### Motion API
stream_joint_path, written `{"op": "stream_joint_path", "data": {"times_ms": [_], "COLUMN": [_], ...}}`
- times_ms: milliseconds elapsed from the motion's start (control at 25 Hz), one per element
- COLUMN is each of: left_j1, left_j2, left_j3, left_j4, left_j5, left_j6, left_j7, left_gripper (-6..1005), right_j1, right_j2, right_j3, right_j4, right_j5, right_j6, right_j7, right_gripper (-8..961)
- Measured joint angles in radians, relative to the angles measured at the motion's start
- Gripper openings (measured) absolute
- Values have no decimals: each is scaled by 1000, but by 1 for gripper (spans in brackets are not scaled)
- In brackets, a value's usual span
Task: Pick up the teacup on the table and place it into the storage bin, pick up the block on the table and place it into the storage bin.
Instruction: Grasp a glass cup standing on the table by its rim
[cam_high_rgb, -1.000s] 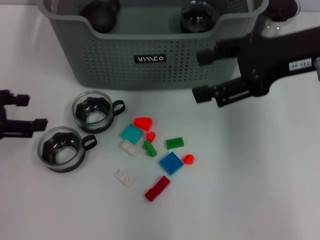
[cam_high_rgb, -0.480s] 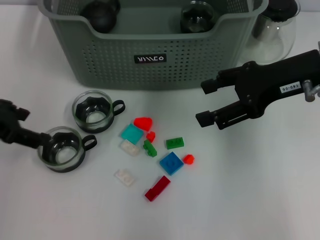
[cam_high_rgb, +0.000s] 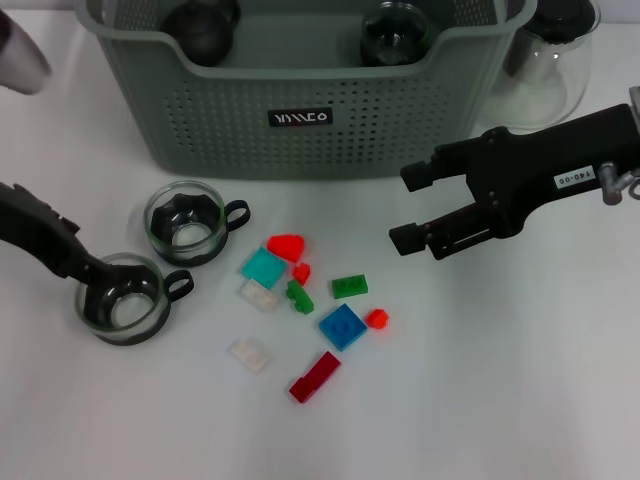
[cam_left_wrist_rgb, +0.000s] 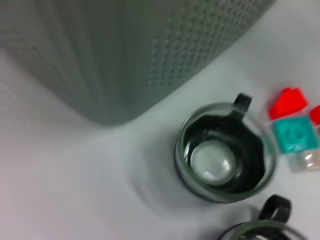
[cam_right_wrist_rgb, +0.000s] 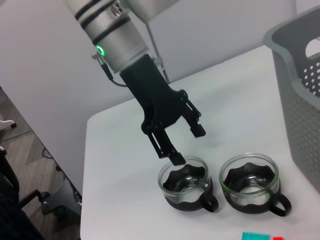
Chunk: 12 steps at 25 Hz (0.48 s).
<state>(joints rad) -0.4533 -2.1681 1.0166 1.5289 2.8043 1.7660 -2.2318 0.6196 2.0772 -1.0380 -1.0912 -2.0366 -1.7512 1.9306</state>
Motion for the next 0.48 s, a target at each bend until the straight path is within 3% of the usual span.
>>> {"op": "stream_joint_path", "data": {"times_ms": [480], "left_j1": [-9], "left_j2": [0], "left_j3": [66], "left_j4": [-144], "left_j5": [15], "left_j6": [-112], "left_j7": [-15], "left_gripper": [813], "right_j1": [29], "right_j2": [10], "right_j3": [-10], "right_j4": [41], "right_j5": [-94], "right_j6": [27], "right_j7": [-1], "right_gripper": [941]}}
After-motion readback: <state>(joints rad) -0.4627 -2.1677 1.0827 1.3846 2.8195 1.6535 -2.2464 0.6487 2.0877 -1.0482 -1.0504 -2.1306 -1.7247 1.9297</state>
